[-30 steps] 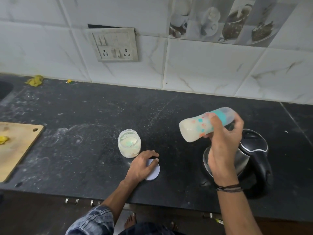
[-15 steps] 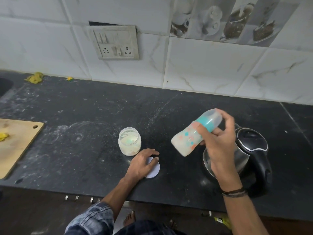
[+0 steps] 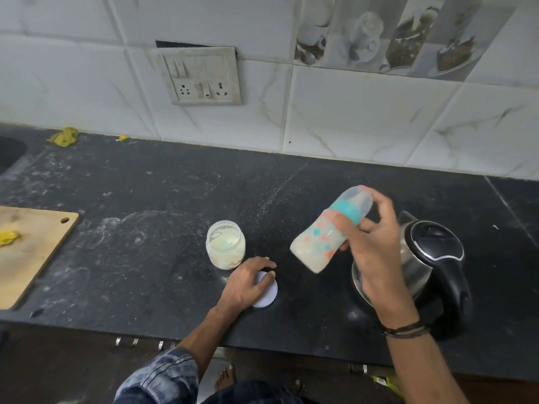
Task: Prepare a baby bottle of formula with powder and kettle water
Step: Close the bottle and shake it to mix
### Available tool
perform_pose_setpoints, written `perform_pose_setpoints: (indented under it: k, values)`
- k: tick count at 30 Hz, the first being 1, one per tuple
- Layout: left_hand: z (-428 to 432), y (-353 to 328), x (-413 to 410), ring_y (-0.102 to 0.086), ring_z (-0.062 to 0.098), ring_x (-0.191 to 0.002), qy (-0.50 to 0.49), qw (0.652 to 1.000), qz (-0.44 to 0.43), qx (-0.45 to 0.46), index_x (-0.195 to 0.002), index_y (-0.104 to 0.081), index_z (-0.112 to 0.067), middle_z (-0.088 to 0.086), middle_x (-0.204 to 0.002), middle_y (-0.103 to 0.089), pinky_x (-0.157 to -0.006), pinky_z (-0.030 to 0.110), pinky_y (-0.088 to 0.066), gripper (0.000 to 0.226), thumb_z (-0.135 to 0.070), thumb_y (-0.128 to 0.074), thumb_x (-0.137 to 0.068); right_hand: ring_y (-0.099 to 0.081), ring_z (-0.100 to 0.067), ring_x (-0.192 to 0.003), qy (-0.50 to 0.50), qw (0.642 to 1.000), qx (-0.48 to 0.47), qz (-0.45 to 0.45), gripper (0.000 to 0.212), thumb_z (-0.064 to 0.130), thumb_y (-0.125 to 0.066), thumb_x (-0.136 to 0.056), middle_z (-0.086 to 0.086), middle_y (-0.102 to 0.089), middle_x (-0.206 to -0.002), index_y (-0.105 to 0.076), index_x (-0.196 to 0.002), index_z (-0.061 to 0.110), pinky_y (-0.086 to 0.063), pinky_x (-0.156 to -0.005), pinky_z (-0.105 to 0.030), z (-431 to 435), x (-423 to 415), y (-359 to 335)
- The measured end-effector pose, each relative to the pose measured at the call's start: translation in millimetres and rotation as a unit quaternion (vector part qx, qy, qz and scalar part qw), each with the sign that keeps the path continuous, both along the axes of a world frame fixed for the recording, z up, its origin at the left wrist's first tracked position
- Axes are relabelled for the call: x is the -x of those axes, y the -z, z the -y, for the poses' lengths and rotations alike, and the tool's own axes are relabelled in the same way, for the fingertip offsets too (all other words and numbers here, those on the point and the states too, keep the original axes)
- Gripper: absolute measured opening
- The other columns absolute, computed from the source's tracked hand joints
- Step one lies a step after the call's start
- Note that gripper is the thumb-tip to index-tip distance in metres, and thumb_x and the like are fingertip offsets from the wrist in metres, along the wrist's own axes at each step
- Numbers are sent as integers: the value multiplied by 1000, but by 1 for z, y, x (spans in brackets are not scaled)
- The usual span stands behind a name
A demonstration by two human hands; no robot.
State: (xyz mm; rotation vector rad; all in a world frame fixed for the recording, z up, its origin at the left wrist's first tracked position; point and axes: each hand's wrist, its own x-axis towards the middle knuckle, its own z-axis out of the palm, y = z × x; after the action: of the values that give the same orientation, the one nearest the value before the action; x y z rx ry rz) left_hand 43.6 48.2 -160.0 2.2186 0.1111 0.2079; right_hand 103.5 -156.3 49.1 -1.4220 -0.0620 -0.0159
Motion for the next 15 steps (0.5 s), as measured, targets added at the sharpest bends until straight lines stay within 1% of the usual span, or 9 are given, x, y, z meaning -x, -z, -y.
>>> perform_pose_setpoints:
  k: [1, 2, 4, 5, 6, 9, 11, 13, 15]
  values:
    - [0, 0, 0, -54, 1, -121, 3, 1000, 0, 0, -114, -72, -25, -12, -122, -68, -100, 26, -43, 33, -40, -56, -90, -76, -22, -92, -10, 1000, 13, 6, 59, 8, -84, -82, -5, -75, -106, -54, -126, 32, -57, -60, -27, 0, 2, 1]
    - [0, 0, -1, -55, 1, -120, 4, 1000, 0, 0, -114, -72, -25, -11, -122, -68, -100, 25, -43, 33, -40, -56, -90, -76, -23, -93, 10, 1000, 10, 11, 61, 10, -85, -81, -6, -75, -109, -53, -129, 32, -58, -61, -27, 0, 3, 1]
    - [1, -1, -1, -55, 1, -118, 2, 1000, 3, 4, -113, -73, -23, -11, -121, -69, -99, 24, -43, 32, -38, -57, -90, -77, -19, -93, 86, 995, -44, 6, 61, 10, -82, -85, 2, -76, -105, -49, -134, 27, -55, -56, -23, 2, 0, -3]
    - [2, -1, -1, -55, 0, -117, 0, 1000, 7, 6, -113, -73, -22, -11, -119, -69, -99, 22, -43, 31, -37, -58, -90, -77, -18, -93, 104, 993, -62, 5, 59, 10, -80, -87, 3, -75, -105, -48, -135, 26, -54, -54, -21, 2, -2, -2]
    - [2, -1, -1, -55, 0, -115, -1, 1000, 9, 7, -112, -73, -22, -11, -118, -69, -98, 20, -42, 30, -36, -58, -89, -77, -17, -92, 102, 993, -61, 4, 58, 10, -79, -88, 1, -75, -106, -48, -133, 27, -53, -54, -21, 1, -3, -1]
    - [0, -1, -1, -55, -1, -114, 2, 1000, 4, -1, -113, -73, -23, -13, -118, -69, -94, 9, -37, 30, -36, -58, -90, -76, -17, -94, 38, 999, 12, -5, 61, 9, -82, -85, -5, -73, -112, -49, -132, 29, -56, -59, -22, -5, -3, 12]
    - [1, -1, 0, -56, 0, -114, 2, 1000, 1, -1, -113, -73, -23, -12, -118, -69, -93, 5, -33, 30, -36, -58, -90, -76, -17, -95, 52, 998, 23, -26, 63, 12, -84, -84, -3, -73, -111, -49, -133, 28, -56, -59, -21, -6, -5, 20]
    - [2, -2, -1, -56, 1, -114, 1, 1000, 2, 0, -112, -73, -22, -11, -118, -69, -94, 6, -34, 30, -35, -58, -90, -77, -16, -94, 95, 995, -15, -39, 58, 12, -82, -86, 4, -76, -102, -49, -131, 28, -55, -56, -21, -5, -6, 24]
    - [2, -2, -2, -57, 2, -115, -3, 1000, 4, 3, -112, -73, -22, -10, -118, -70, -96, 12, -38, 30, -35, -59, -89, -77, -15, -89, 91, 994, -20, -48, 54, 10, -79, -87, 5, -76, -100, -49, -128, 29, -54, -53, -21, -8, -3, 27]
